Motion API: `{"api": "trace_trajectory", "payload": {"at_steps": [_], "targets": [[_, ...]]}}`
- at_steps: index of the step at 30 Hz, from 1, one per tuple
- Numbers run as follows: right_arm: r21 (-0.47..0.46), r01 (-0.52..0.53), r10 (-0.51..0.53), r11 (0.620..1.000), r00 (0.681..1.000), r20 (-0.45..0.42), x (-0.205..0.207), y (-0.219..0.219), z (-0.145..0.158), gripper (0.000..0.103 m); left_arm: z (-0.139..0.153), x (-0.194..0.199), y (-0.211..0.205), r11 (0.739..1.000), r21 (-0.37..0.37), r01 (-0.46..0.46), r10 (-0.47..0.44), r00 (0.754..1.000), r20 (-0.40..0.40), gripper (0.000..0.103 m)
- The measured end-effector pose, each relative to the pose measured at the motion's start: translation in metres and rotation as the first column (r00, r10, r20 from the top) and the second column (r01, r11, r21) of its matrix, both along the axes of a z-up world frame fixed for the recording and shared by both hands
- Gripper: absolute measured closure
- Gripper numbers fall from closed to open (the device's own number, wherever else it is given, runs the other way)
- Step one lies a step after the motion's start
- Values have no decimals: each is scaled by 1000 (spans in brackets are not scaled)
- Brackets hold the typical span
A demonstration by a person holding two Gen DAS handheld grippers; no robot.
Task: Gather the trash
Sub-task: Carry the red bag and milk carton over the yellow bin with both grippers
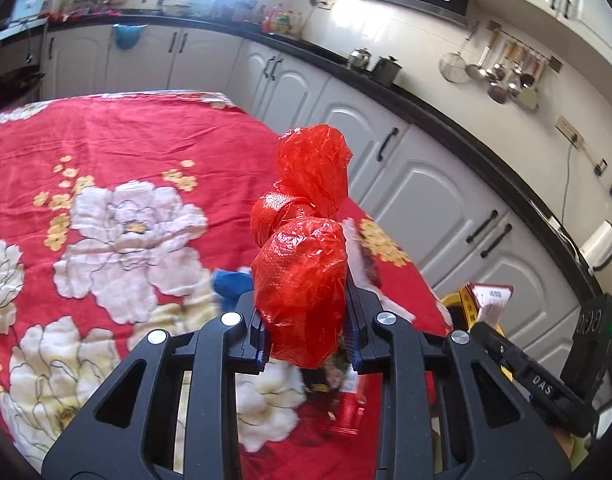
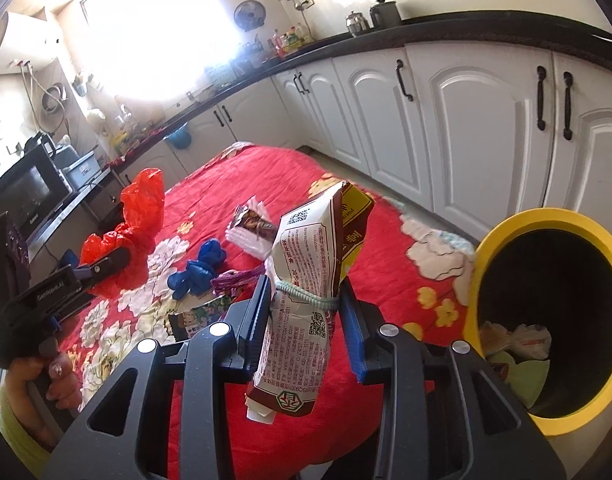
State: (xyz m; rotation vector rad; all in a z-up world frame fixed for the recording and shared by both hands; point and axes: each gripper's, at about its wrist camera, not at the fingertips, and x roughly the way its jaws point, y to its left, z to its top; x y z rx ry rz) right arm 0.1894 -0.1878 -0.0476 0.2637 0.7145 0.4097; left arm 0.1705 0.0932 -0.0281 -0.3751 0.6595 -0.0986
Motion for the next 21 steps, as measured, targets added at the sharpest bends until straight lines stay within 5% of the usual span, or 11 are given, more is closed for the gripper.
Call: {"api": "trace_trajectory", "payload": {"at_steps": [21], "targets": [[26,123,-124,992,990,72,-13,-67,22,70,-2,-11,-98,973,88,212,-214,977,11,82]]}}
